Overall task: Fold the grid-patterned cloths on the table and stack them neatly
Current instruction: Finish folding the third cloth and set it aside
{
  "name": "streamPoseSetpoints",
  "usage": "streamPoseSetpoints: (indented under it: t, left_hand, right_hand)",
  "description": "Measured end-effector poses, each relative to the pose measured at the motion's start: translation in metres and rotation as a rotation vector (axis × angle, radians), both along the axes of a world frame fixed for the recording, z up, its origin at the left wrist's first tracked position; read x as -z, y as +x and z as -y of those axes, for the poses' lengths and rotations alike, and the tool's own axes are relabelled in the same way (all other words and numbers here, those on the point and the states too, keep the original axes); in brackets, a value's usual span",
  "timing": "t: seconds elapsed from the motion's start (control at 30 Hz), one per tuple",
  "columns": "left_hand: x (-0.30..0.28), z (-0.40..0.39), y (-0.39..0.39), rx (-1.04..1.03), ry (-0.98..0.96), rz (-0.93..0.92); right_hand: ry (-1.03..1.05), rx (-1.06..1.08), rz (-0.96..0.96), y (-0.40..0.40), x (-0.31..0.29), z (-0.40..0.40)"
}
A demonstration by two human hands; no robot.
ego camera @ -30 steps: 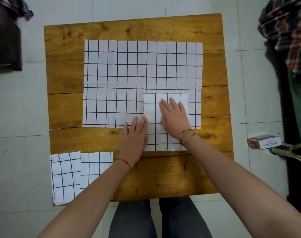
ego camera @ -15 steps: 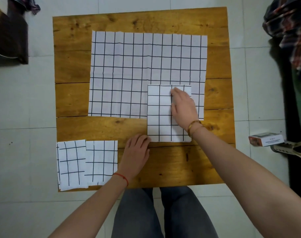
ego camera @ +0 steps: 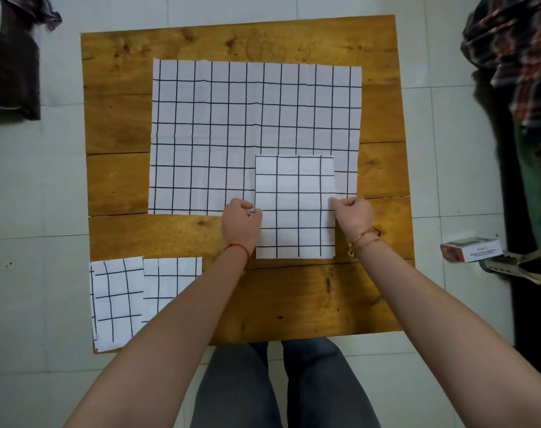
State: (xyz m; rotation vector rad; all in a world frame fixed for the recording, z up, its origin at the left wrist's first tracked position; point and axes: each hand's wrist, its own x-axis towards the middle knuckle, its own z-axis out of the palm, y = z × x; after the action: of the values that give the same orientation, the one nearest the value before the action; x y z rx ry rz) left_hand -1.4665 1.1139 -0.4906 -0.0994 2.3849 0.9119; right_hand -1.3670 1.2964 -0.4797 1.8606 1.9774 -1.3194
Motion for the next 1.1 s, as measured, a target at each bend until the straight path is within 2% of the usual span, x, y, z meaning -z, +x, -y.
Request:
streamPoseSetpoints:
  t: [0.1, 0.27, 0.43, 0.57, 0.67, 0.73, 0.9, 1.0, 1.1]
  left_hand:
    - [-0.002, -0.003, -0.004, -0.008, -0.021, 0.015]
    - [-0.009, -0.002, -0.006, -0.042, 0.023, 0.057]
    - [-0.028, 0.004, -0.009, -0.133, 0.188, 0.103]
    - [-0.046, 0.013, -0.014, -0.176, 0.362, 0.084]
    - [-0.057, 0.019, -0.02, -0.077, 0.442, 0.077]
    - [-0.064, 0.022, -0.021, 0.049, 0.385, 0.003]
    - [-0.084, 0.03, -0.026, 0.355, 0.189, -0.255]
    - [-0.096, 0.033, -0.031, 0.397, 0.19, -0.251]
    - [-0.103, 0.034, -0.037, 0.362, 0.215, -0.113]
  right_hand:
    - [-0.097, 0.033, -0.022, -0.003, 0.002, 0.003]
    - [-0.129, 0.046, -0.104, 0.004, 0.001, 0.004]
    - [-0.191, 0.126, -0.234, 0.01, -0.004, 0.0]
    - [-0.215, 0.178, -0.417, 0.009, -0.021, 0.001]
    - [-0.179, 0.051, -0.506, 0.011, -0.034, 0.001]
    - [-0.134, -0.119, -0.519, 0.013, -0.043, 0.001]
    - [0.137, -0.515, -0.352, 0.015, -0.066, 0.0]
    - [0.141, -0.576, -0.369, 0.017, -0.075, -0.006]
    - [-0.007, -0.584, -0.352, 0.016, -0.074, -0.018]
